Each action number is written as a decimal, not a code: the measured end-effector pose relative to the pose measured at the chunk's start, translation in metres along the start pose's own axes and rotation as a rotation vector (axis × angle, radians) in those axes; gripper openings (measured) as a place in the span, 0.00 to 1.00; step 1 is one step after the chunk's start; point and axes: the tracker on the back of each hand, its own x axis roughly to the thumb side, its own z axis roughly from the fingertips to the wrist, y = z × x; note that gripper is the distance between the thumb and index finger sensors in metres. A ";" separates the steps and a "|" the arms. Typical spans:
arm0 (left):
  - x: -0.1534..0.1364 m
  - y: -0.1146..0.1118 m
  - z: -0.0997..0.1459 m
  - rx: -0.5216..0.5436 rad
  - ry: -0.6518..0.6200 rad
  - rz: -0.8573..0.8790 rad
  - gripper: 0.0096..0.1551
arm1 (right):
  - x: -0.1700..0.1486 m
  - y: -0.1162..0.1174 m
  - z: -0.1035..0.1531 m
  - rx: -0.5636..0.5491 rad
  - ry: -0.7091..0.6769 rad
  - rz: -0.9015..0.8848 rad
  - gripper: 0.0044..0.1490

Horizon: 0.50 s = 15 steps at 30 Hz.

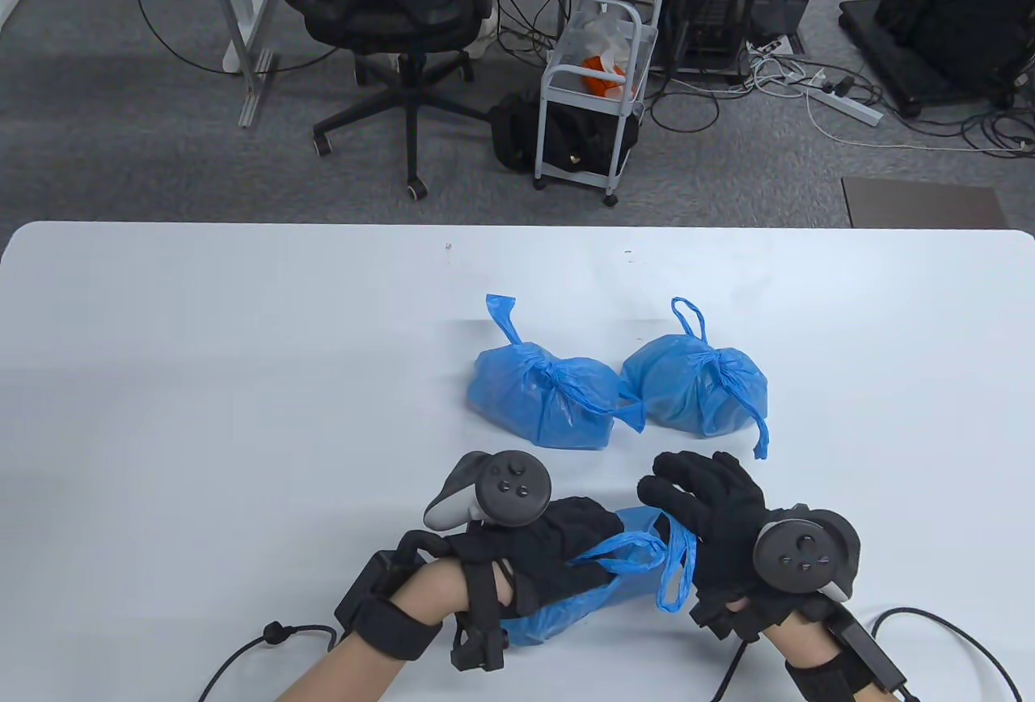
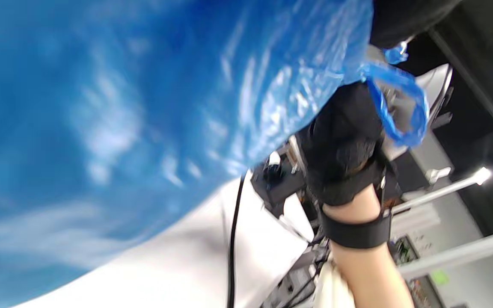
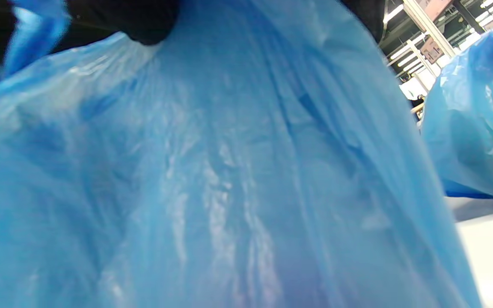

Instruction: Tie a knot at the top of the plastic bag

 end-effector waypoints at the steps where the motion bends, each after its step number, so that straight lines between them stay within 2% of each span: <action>1: 0.000 0.006 0.002 0.064 -0.020 0.024 0.20 | -0.002 -0.001 0.000 -0.007 0.004 -0.050 0.30; 6: 0.001 0.032 0.017 0.341 -0.104 0.056 0.21 | -0.008 -0.008 0.000 -0.038 0.006 -0.199 0.28; 13: -0.003 0.048 0.026 0.444 -0.197 0.132 0.20 | -0.015 -0.010 0.000 -0.019 0.006 -0.494 0.26; 15: -0.004 0.049 0.027 0.446 -0.204 0.157 0.20 | -0.017 -0.011 -0.001 -0.012 -0.002 -0.558 0.24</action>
